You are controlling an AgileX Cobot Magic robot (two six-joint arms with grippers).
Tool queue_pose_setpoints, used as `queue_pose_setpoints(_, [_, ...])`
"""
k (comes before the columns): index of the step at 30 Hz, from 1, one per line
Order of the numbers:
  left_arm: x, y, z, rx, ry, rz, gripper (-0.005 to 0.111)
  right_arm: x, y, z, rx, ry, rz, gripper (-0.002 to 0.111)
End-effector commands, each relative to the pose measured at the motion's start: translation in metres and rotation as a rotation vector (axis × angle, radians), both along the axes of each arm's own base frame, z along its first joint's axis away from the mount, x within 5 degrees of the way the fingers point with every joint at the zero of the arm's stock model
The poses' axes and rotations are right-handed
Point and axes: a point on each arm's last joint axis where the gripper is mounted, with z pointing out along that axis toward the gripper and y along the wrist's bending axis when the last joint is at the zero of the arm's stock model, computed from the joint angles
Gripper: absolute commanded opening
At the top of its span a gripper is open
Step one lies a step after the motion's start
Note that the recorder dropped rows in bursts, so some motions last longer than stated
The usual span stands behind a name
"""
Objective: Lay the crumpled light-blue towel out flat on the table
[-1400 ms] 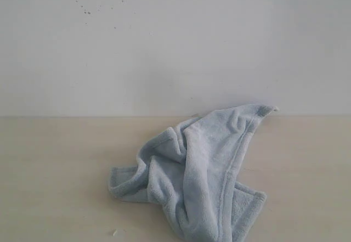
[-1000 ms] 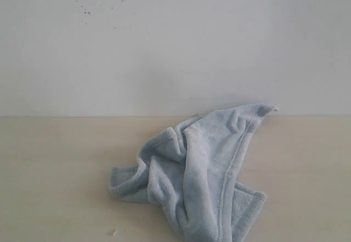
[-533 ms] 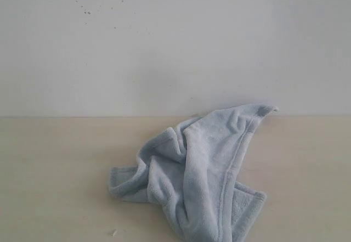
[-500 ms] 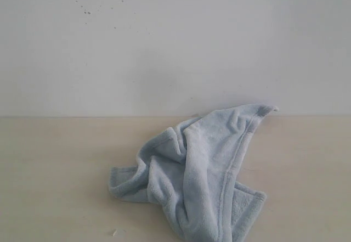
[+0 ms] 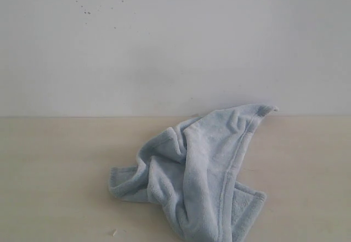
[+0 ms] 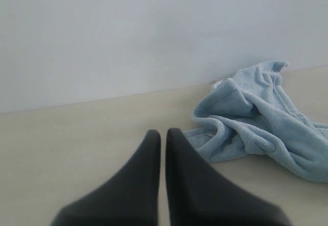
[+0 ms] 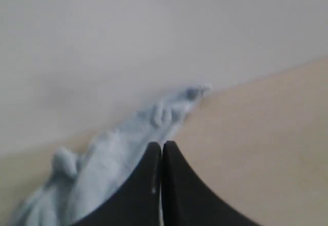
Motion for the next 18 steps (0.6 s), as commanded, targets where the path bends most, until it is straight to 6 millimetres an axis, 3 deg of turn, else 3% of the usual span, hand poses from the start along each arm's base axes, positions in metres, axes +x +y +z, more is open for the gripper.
queue_pose_setpoints(1, [0.000,0.000,0.000,0.003,-0.011,-0.003,0.004,0.068,0.026,0.001,-0.337,0.369,0.212,0.000])
queue_pose_setpoints(3, [0.000,0.000,0.000,0.003,-0.011,-0.003,0.004,0.093,0.038,-0.006,-0.387,0.438,0.269,0.000])
queue_pose_setpoints(8, [0.000,0.000,0.000,0.003,-0.011,-0.003,0.004,0.162,0.064,-0.046,-0.435,0.653,0.332,0.003])
queue_pose_setpoints(11, [0.000,0.000,0.000,0.003,-0.011,-0.003,0.004,0.189,0.075,-0.064,-0.492,0.743,0.387,0.020])
queue_pose_setpoints(15, [0.000,0.000,0.000,0.003,-0.011,-0.003,0.004,0.214,0.090,-0.082,-0.527,0.779,0.431,0.052])
queue_pose_setpoints(18, [0.000,0.000,0.000,0.003,-0.011,-0.003,0.004,0.228,0.101,-0.089,-0.538,0.792,0.454,0.050])
